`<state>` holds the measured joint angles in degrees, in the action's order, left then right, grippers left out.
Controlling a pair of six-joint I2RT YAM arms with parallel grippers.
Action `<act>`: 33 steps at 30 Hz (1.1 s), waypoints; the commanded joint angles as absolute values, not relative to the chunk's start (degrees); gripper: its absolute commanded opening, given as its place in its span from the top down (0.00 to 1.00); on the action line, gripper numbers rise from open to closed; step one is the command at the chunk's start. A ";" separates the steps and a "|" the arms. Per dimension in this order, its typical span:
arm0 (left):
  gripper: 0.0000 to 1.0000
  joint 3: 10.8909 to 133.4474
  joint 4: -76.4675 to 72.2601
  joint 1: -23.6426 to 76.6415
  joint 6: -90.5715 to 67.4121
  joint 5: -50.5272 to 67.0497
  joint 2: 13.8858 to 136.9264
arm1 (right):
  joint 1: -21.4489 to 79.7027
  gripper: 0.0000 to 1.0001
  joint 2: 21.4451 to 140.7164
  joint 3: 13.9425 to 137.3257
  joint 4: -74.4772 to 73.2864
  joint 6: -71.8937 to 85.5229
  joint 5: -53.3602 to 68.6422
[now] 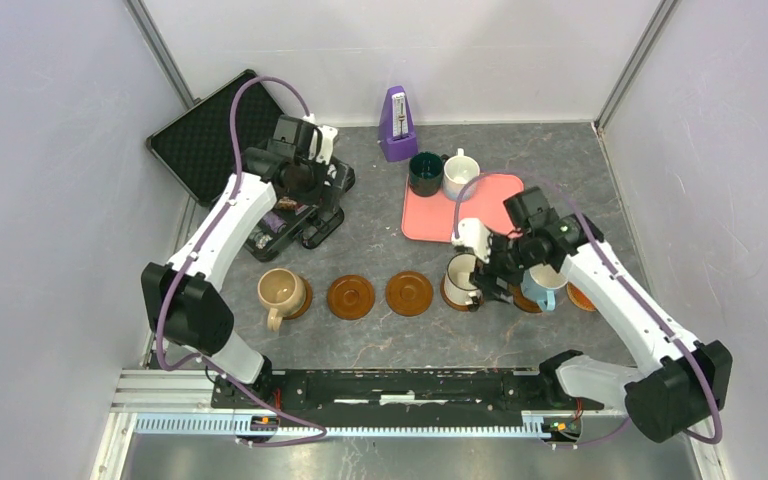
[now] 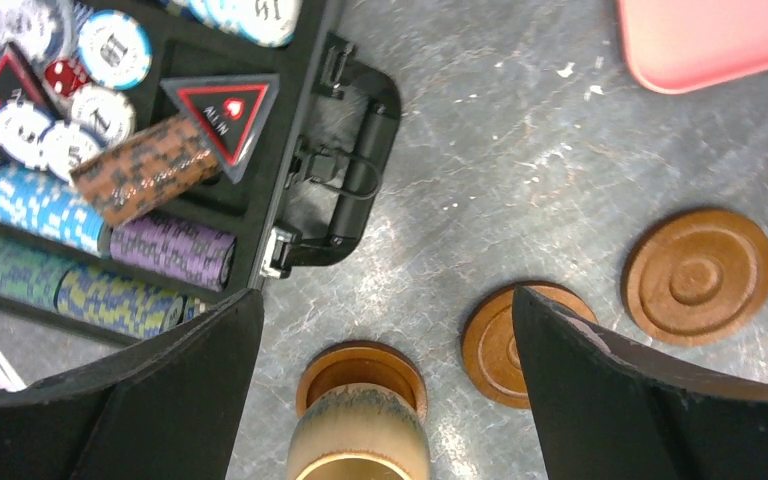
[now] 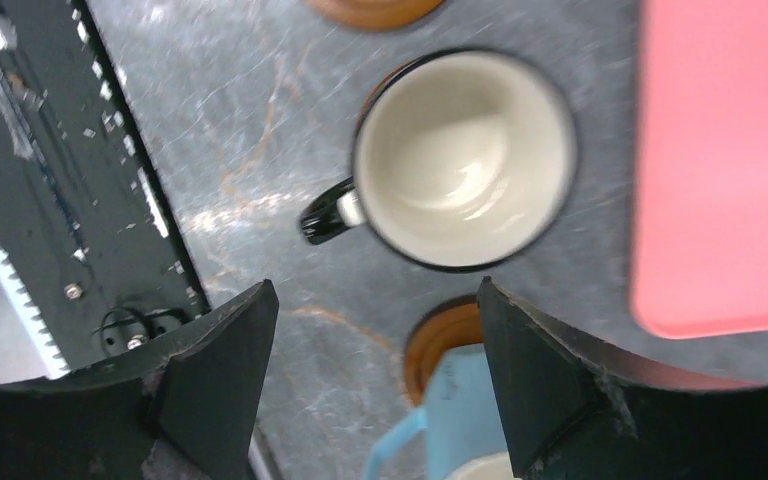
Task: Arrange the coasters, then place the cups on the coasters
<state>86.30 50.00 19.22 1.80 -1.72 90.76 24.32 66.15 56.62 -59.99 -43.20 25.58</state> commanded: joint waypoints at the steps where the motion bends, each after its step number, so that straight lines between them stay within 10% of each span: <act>1: 0.00 90.53 52.65 19.09 10.65 8.96 90.80 | 20.32 0.19 70.56 68.85 -62.06 -47.55 30.11; 20: 0.00 92.22 50.45 18.55 9.79 5.38 92.55 | 9.72 0.22 114.39 112.95 -29.81 -10.05 12.40; 33: 0.00 92.35 50.34 17.67 10.09 1.93 92.85 | 9.23 0.29 125.06 116.05 -19.53 -3.62 12.43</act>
<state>90.15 51.57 18.20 8.51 3.55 92.75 9.23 122.63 112.53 -23.73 -5.78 12.82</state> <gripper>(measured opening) 0.997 0.721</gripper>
